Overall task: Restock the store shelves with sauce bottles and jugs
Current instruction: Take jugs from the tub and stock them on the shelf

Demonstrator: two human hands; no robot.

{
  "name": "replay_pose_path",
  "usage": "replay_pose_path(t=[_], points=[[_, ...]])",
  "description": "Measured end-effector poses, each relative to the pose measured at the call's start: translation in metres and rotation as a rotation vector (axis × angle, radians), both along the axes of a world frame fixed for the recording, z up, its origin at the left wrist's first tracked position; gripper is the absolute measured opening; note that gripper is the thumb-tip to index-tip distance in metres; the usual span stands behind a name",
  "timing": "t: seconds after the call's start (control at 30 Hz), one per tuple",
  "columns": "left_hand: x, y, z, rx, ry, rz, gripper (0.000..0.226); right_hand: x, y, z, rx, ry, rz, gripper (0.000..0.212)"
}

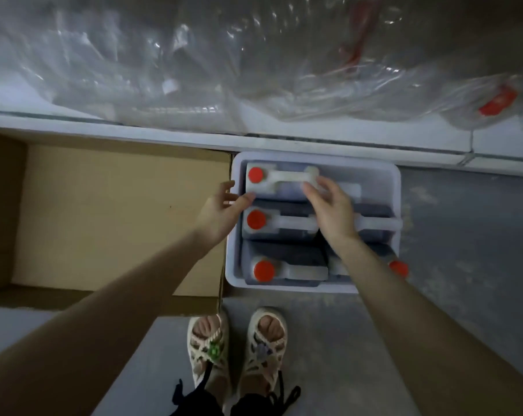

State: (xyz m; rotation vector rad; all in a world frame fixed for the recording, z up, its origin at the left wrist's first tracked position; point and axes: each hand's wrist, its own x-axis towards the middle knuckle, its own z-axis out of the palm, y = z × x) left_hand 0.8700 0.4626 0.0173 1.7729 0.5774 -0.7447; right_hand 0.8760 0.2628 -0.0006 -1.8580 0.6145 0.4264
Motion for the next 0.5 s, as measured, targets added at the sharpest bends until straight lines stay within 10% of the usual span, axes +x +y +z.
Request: replay_pose_path(t=[0.5], points=[[0.019, -0.007, -0.09, -0.053, -0.094, 0.06, 0.048, 0.062, 0.001, -0.078, -0.072, -0.035, 0.354, 0.022]])
